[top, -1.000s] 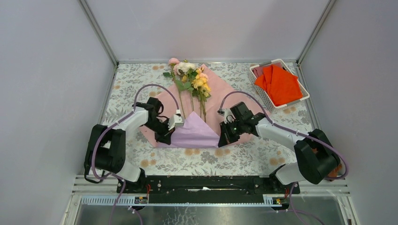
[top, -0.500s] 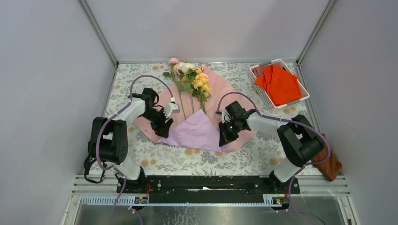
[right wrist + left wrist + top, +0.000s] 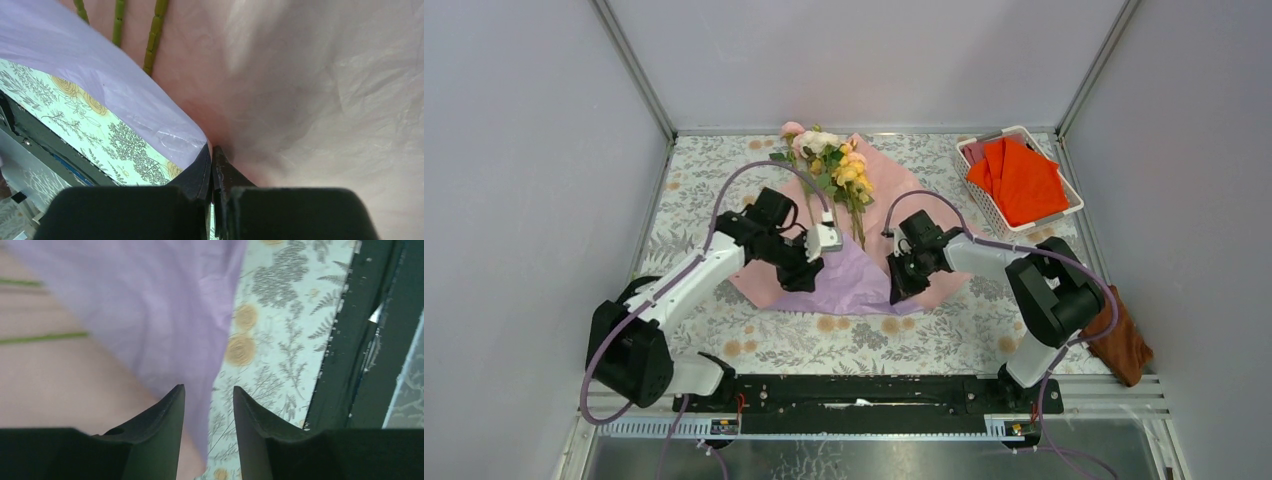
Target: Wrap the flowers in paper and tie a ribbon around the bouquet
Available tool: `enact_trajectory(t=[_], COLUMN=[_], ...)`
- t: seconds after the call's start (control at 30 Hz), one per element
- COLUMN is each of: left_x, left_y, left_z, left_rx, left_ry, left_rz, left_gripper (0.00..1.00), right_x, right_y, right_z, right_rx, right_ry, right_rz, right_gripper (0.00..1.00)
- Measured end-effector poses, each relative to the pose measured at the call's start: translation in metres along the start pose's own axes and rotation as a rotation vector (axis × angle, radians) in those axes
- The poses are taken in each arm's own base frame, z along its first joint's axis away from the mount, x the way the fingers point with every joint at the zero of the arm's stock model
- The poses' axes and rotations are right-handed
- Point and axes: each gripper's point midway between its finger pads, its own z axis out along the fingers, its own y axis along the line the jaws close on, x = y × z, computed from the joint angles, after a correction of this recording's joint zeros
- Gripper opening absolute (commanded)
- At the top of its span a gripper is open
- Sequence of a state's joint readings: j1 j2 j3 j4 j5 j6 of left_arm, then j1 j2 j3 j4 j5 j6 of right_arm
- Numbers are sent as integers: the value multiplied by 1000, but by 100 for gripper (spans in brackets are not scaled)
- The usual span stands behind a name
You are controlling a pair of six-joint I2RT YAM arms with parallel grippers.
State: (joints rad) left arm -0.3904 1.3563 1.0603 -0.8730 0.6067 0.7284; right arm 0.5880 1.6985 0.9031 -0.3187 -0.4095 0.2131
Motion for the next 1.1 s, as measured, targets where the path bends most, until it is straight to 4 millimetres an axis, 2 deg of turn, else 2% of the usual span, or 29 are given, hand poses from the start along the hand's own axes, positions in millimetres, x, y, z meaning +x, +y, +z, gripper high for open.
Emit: enact_trajectory(t=[0.03,0.1,0.23,0.33,0.43,0.53,0.97,1.03,1.1], left_x=[-3,0,16,41,73,107,151,153,143], left_y=[-12,-21,-6,7,8,2,23,20,15], left_z=[8,22,46,61,66,65,24,17,9], left_rx=[31,64,54,25,8,2,-161,-163,-144], left_ry=[-2,6,56,123,201,288,388,401,391], left_rz=[33,37,5,-10,-26,-41,-46,-45,-44], left_gripper=[41,36,30,30,29,29,30,30,29], right_x=[-2,-4,-5,-5,-5,-6,-9,-9,-9], right_y=[0,0,0,0,-1,-1,-3,-3,-3], right_z=[1,2,4,4,4,5,4,5,5], right_rx=[-1,-1,-6,-18,-29,-41,-35,-35,-36], right_ry=[-3,-3,4,9,12,18,38,42,44], right_rz=[-1,-2,-2,-5,1,4,-23,-23,-22], right_gripper=[4,5,6,6,6,6,7,8,9])
